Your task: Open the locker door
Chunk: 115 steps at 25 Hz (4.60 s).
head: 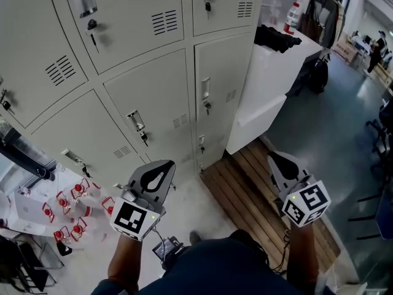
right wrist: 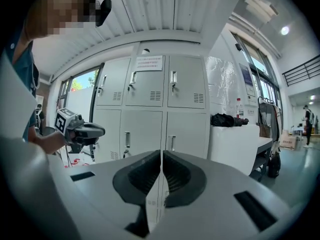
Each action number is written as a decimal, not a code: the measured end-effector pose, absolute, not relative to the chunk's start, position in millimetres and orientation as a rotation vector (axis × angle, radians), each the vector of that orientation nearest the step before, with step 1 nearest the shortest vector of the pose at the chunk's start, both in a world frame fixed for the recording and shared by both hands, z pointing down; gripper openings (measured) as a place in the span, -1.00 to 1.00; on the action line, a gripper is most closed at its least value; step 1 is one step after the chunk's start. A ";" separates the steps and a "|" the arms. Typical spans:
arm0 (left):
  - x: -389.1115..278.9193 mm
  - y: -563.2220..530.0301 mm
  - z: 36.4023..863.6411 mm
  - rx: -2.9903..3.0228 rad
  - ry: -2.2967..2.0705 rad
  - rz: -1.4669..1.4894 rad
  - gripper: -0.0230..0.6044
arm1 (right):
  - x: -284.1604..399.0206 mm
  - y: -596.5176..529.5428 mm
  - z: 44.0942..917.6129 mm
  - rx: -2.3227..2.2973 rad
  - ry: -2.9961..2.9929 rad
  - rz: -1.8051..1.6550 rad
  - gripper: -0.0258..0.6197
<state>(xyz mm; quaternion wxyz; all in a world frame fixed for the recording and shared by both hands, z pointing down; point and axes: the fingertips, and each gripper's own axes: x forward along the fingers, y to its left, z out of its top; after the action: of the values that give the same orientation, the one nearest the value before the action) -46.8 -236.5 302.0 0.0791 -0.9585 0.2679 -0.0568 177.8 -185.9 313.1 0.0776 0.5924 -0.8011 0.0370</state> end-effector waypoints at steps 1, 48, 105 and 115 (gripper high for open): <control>-50.2 -238.8 303.0 -2.870 0.802 -0.165 -0.87 | 174.4 -191.6 312.8 1.771 -2.403 0.108 -0.80; -104.7 -273.9 404.2 -2.798 1.635 -0.340 -0.87 | 125.1 -516.0 392.6 1.290 -2.535 0.111 -0.79; -90.5 -279.4 417.7 -2.984 1.241 -0.376 -0.87 | 148.3 -498.3 410.5 1.831 -2.226 0.090 -0.32; -133.7 -272.4 417.0 -2.933 1.323 -0.433 -0.87 | 163.0 -468.3 412.7 1.793 -2.244 0.134 -0.45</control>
<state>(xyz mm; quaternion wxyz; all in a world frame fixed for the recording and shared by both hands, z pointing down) -133.7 -272.4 417.0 -0.0523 -0.9021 0.4070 -0.1332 163.0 -468.3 412.7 0.1327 0.6179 -0.7736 0.0462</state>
